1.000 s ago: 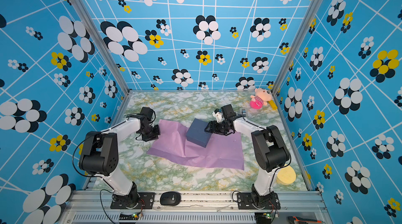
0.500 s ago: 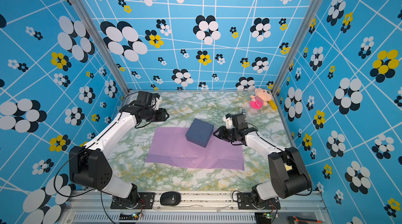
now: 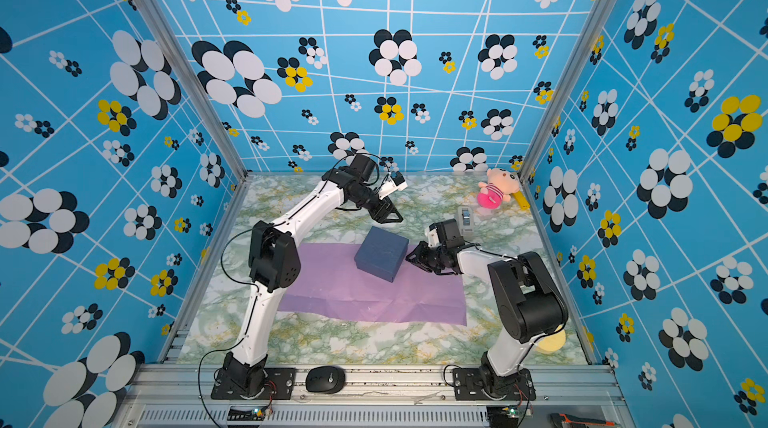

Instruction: Wrap the gift box in paper

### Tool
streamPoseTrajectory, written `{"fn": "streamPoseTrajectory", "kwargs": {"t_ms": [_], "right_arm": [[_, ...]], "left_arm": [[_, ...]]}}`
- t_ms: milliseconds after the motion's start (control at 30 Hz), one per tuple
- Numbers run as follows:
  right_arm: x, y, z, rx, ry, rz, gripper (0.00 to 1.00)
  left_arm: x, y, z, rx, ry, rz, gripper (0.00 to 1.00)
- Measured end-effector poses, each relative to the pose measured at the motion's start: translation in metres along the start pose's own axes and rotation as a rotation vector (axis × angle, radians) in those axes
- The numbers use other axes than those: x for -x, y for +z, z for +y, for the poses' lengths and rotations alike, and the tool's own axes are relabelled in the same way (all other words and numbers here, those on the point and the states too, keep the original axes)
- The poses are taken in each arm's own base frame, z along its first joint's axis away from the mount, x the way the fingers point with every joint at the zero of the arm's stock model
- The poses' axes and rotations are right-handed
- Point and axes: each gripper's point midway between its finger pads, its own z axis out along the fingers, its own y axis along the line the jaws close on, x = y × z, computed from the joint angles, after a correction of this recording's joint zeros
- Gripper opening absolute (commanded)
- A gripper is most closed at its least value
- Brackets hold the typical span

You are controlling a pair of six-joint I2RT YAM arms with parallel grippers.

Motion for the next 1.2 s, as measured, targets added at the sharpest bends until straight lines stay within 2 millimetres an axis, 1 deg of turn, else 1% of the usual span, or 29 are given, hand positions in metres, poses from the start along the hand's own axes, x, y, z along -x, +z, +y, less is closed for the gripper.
{"fn": "streamPoseTrajectory", "kwargs": {"t_ms": [100,167,233,367,433,633,800,1000,1200], "right_arm": [[0.000,0.005,-0.004,-0.002,0.019,0.002,0.23],[-0.001,0.010,-0.009,-0.010,0.039,0.009,0.21],[-0.002,0.015,-0.014,-0.021,0.061,0.013,0.20],[0.003,0.016,-0.016,-0.027,0.080,-0.006,0.17],[0.004,0.016,-0.017,-0.035,0.090,-0.016,0.16],[0.008,0.017,-0.020,-0.042,0.114,-0.045,0.14],[0.011,0.017,-0.023,-0.051,0.130,-0.070,0.09],[0.012,0.017,-0.025,-0.049,0.149,-0.088,0.08],[0.016,0.017,-0.026,-0.049,0.156,-0.113,0.07]], "left_arm": [[-0.010,0.017,-0.001,-0.048,0.039,0.044,0.67],[-0.023,0.027,-0.004,-0.085,0.048,0.082,0.68],[-0.034,0.033,-0.009,-0.114,0.044,0.116,0.68],[-0.049,0.040,-0.017,-0.163,0.046,0.159,0.67],[-0.053,0.041,-0.020,-0.181,0.046,0.170,0.64],[-0.057,0.041,-0.025,-0.203,0.067,0.181,0.64],[-0.063,0.041,-0.029,-0.228,0.073,0.189,0.58],[-0.082,0.044,-0.036,-0.270,0.033,0.228,0.56],[-0.088,0.036,-0.047,-0.280,0.018,0.249,0.55]]}}
